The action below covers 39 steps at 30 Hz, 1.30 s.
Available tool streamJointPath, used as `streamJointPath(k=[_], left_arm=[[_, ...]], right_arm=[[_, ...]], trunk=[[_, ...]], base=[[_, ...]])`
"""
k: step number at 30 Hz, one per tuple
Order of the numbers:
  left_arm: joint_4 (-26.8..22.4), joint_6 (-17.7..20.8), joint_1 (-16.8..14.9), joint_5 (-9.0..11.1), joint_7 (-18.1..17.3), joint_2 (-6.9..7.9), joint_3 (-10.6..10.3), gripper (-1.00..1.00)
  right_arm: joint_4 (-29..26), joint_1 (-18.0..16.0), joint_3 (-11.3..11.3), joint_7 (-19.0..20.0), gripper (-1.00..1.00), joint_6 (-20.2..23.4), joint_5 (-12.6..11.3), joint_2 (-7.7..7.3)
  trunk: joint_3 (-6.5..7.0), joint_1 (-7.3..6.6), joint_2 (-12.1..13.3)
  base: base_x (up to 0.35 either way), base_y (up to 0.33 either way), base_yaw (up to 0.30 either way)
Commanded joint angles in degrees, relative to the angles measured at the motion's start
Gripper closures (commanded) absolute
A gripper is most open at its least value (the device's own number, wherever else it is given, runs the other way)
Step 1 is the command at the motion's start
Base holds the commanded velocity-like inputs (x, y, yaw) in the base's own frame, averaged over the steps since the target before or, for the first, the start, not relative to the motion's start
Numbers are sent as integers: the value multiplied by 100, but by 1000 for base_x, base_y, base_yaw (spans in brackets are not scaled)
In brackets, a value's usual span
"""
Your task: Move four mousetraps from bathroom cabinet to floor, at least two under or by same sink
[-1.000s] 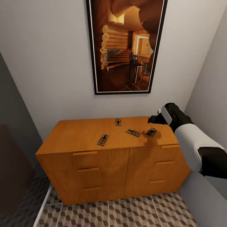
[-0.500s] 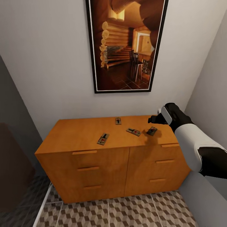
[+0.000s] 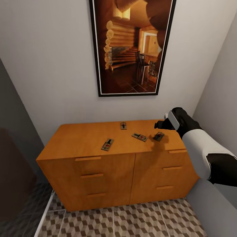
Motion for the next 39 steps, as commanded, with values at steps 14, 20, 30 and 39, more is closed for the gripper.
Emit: streamJointPath(k=[14, 20, 30, 39], left_arm=[[23, -26, -10, 11, -57, 3, 49, -100], [23, -26, -10, 10, -57, 3, 49, -100], [23, -26, -10, 12, -57, 3, 49, -100], [23, -26, -10, 14, -57, 3, 49, -100]], right_arm=[[-6, -3, 22, -50, -100, 20, -61, -3], [-6, -3, 22, -51, -100, 20, -61, -3], [-6, -3, 22, -48, -100, 20, -61, -3], [-6, -2, 22, -50, -100, 20, -61, -3]], trunk=[[-126, 0, -3], [-180, 0, -3], [-253, 0, -3], [-266, 0, -3]], base=[[0, 0, 0], [0, 0, 0], [0, 0, 0], [0, 0, 0]])
